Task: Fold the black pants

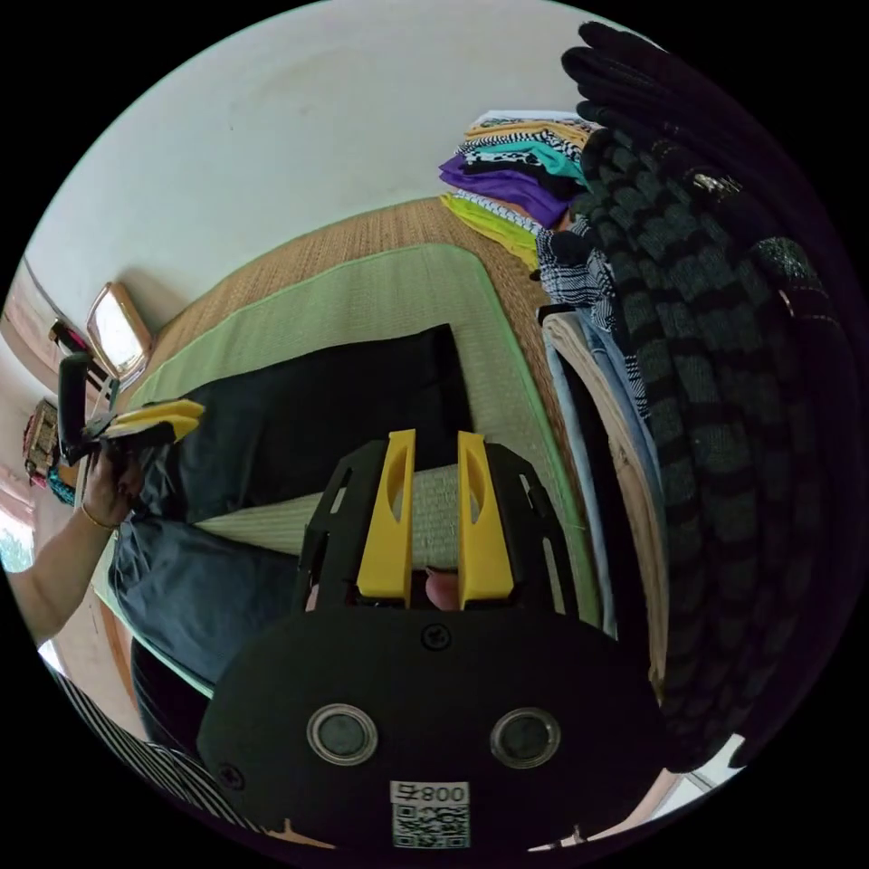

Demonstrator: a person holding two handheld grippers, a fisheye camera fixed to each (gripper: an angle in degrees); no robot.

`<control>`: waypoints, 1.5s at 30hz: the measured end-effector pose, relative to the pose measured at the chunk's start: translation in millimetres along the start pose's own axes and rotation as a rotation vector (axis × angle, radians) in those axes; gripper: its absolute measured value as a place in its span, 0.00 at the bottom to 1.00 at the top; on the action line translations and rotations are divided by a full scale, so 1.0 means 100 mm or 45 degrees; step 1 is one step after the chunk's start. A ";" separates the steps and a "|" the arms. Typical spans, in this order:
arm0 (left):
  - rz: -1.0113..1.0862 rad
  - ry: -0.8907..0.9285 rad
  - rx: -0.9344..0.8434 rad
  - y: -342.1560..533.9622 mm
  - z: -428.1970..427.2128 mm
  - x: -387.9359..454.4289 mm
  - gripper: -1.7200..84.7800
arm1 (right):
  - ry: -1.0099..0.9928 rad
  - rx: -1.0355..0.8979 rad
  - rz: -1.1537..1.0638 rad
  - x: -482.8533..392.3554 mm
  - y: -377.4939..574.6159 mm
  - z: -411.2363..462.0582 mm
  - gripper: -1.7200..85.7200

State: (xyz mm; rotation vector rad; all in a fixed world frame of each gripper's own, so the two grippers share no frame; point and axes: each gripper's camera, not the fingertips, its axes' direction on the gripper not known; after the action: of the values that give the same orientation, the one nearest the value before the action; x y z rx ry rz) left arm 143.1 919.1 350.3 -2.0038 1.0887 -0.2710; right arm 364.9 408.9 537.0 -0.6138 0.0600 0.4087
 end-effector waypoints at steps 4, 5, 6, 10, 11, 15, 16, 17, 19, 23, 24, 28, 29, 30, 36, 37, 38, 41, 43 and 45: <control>0.112 -0.058 -0.077 -0.64 0.59 0.08 0.12 | -0.003 -0.069 -0.068 0.00 0.07 0.13 0.11; 0.133 -0.087 -0.104 -0.80 0.78 0.09 0.12 | 0.006 -0.084 -0.085 0.00 0.10 0.16 0.11; 0.145 -0.129 -0.131 -0.93 0.95 0.09 0.12 | 0.017 -0.082 -0.108 -0.02 0.13 0.17 0.11; 0.150 -0.208 -0.234 -1.08 1.43 0.06 0.10 | 0.035 -0.067 -0.156 -0.03 0.24 0.14 0.10; 0.168 -0.253 -0.177 -1.06 1.49 0.08 0.08 | 0.040 -0.062 -0.172 -0.03 0.29 0.12 0.09; 0.179 -0.246 -0.156 -1.10 1.62 0.13 0.04 | 0.003 -0.048 -0.192 0.04 0.41 -0.02 0.04; 0.187 -0.249 -0.138 -1.10 1.62 0.14 0.04 | -0.018 -0.029 -0.190 0.05 0.42 -0.07 0.03; 0.201 -0.249 -0.089 -1.12 1.58 0.17 0.04 | -0.056 0.016 -0.179 0.09 0.46 -0.20 0.03; 0.218 -0.232 -0.004 -1.15 1.52 0.20 0.04 | -0.103 0.092 -0.169 0.15 0.51 -0.45 0.03; 0.197 -0.262 0.046 -1.32 1.65 0.14 0.04 | -0.077 0.202 -0.155 0.26 0.58 -0.81 0.02; 0.154 -0.269 0.005 -1.37 1.78 0.07 0.05 | -0.074 0.165 -0.153 0.30 0.56 -0.76 0.02; 0.025 -0.195 0.018 -1.32 1.94 -0.10 0.07 | 0.016 0.036 -0.100 0.44 0.61 -0.56 0.03; 0.046 -0.116 0.046 -1.26 1.94 -0.09 0.08 | 0.036 0.025 -0.098 0.47 0.69 -0.60 0.03; 0.068 -0.034 0.050 -1.17 1.94 -0.06 0.09 | 0.027 0.033 -0.104 0.50 0.81 -0.68 0.03; 0.334 0.221 -0.212 -0.49 2.24 0.47 0.12 | 0.023 -0.064 -0.079 0.71 1.87 -1.20 0.07; 0.356 0.217 -0.243 -0.44 2.27 0.52 0.12 | 0.033 -0.088 -0.069 0.73 1.99 -1.24 0.08; 0.389 0.187 -0.304 -0.34 2.35 0.60 0.12 | 0.055 -0.146 -0.049 0.76 2.22 -1.27 0.08; 0.413 0.123 -0.340 -0.20 2.46 0.68 0.11 | 0.001 -0.252 0.011 0.86 2.63 -1.27 0.09; 0.381 0.053 -0.341 -0.19 2.49 0.69 0.09 | -0.013 -0.270 0.027 0.91 2.78 -1.26 0.09; 0.375 0.035 -0.365 -0.18 2.52 0.71 0.05 | -0.005 -0.268 0.006 0.96 2.88 -1.33 0.08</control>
State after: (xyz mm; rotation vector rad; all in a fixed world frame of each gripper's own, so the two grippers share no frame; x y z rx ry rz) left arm 329.2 1010.5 189.5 -2.0529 1.4893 0.0135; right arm 349.3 579.9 253.6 -0.8204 0.0146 0.4238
